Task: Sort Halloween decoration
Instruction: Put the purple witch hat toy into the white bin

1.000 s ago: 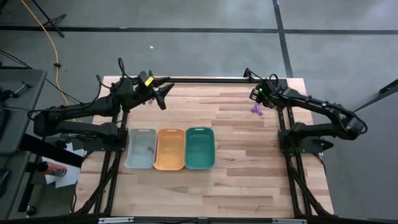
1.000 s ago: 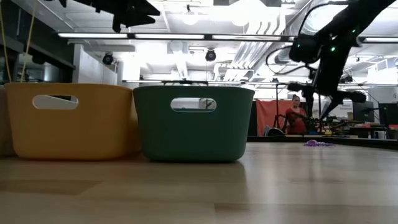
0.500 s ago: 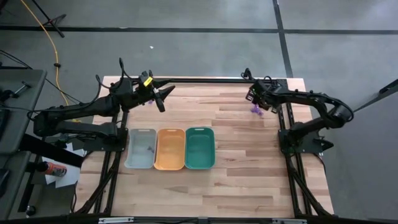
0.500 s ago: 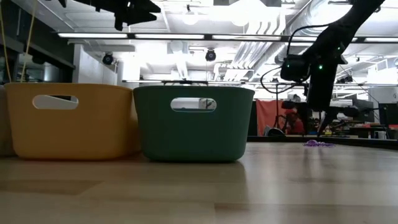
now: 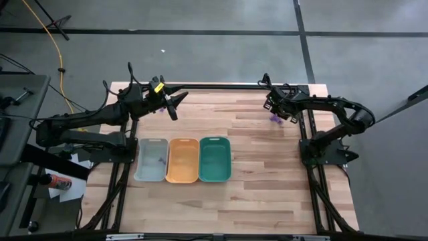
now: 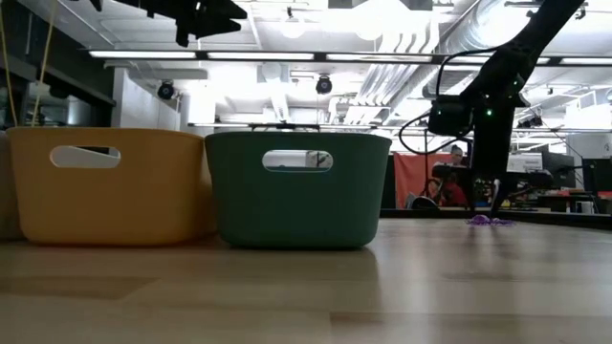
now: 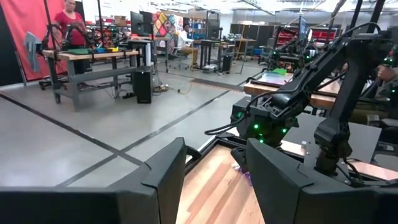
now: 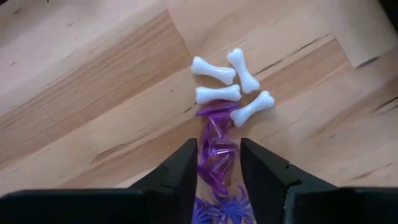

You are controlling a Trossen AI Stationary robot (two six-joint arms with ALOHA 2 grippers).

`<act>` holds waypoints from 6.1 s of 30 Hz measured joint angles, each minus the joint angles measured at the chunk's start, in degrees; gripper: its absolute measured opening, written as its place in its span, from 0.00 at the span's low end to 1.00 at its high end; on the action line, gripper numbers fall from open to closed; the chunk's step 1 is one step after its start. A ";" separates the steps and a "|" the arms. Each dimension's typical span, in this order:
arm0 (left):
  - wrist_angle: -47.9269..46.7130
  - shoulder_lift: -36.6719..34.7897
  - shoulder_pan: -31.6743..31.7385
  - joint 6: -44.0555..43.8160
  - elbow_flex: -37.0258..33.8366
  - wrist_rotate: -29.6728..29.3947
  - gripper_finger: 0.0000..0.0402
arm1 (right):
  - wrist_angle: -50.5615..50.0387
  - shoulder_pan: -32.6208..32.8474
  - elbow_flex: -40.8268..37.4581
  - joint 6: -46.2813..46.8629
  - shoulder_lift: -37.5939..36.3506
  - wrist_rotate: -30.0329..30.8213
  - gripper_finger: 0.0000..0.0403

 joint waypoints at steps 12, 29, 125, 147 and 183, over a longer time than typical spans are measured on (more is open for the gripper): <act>-0.04 0.00 0.00 -1.68 0.00 -0.02 0.39 | 0.32 0.00 0.00 -4.58 -0.02 0.66 0.02; -0.26 0.06 -0.01 -1.18 0.00 1.69 0.39 | 16.94 9.69 -0.04 -31.26 -19.97 -0.76 0.00; 22.61 20.63 -12.70 12.21 7.96 4.72 0.36 | 43.36 40.88 27.69 -84.62 -5.29 -7.62 0.00; 23.65 20.96 -11.15 11.97 7.98 4.74 0.12 | 44.10 40.87 27.69 -84.62 -5.29 -7.69 0.00; -31.57 -1.28 -14.98 -9.09 8.00 1.48 0.00 | 28.98 39.05 27.63 -83.06 -11.14 12.11 0.47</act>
